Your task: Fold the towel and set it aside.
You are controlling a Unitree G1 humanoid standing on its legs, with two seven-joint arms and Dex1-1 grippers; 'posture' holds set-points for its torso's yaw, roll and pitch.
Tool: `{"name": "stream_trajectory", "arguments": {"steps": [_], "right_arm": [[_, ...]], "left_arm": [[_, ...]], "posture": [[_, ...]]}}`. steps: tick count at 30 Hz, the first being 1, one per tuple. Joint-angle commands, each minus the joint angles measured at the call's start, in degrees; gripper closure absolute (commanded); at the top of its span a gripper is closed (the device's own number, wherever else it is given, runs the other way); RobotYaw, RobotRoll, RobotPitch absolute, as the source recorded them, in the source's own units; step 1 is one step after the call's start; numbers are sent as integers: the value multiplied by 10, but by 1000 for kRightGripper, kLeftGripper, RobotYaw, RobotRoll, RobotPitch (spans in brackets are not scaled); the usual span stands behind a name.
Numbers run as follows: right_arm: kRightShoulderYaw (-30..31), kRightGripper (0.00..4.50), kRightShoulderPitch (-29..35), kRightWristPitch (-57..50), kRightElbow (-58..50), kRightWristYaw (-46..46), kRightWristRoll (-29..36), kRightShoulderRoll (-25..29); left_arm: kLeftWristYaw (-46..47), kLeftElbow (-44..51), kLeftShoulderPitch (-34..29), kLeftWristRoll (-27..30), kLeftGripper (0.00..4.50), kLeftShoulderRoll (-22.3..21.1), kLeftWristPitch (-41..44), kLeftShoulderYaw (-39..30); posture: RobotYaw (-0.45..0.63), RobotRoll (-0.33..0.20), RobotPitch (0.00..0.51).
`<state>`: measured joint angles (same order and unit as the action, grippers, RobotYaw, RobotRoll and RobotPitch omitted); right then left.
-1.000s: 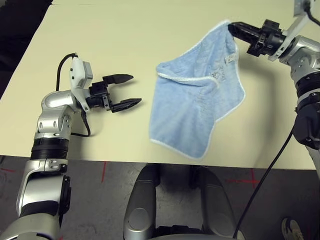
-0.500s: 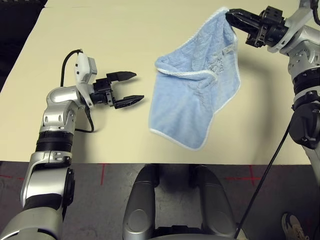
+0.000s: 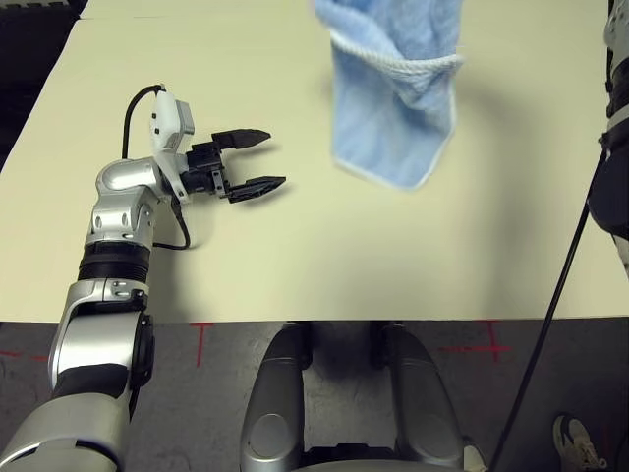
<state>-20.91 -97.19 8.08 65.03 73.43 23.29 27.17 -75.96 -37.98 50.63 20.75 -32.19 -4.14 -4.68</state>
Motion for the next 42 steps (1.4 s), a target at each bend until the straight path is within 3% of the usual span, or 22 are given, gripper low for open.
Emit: {"name": "stream_trajectory", "arguments": {"steps": [1,6,11,18,22,28,33,39,42], "right_arm": [[17,4473,6,-20,-53,34,10,-16],[20,4473,43,-74,-119,54,43,-47],[30,4473,59,-114,-159,61,51,-41],[55,4473,90,-155,-197,85,53,-27],[54,4473,85,-122,-169,66,36,-15],[55,4473,71,-62,-109,50,14,-2],[56,4473,68,-44,-87,53,8,-5],[56,4473,70,-31,-66,50,-1,-8],[61,4473,74,-22,-50,52,-11,-9]], "left_arm": [[35,-29,39,10,0,11,13,-24],[80,-82,108,-8,0,26,0,-33],[109,-167,179,-26,0,31,-51,-43],[74,-225,264,-6,0,62,-77,-70],[42,-242,296,0,0,77,-67,-77],[-14,-215,294,12,0,86,7,-74],[15,-229,289,0,0,66,-1,-84],[-6,-195,281,32,0,54,80,-97],[-26,-178,268,22,0,44,93,-84]], "posture": [[61,0,288],[79,0,280],[71,0,275],[72,0,274],[59,0,272],[60,0,273],[65,0,274],[72,0,278],[70,0,283]]}}
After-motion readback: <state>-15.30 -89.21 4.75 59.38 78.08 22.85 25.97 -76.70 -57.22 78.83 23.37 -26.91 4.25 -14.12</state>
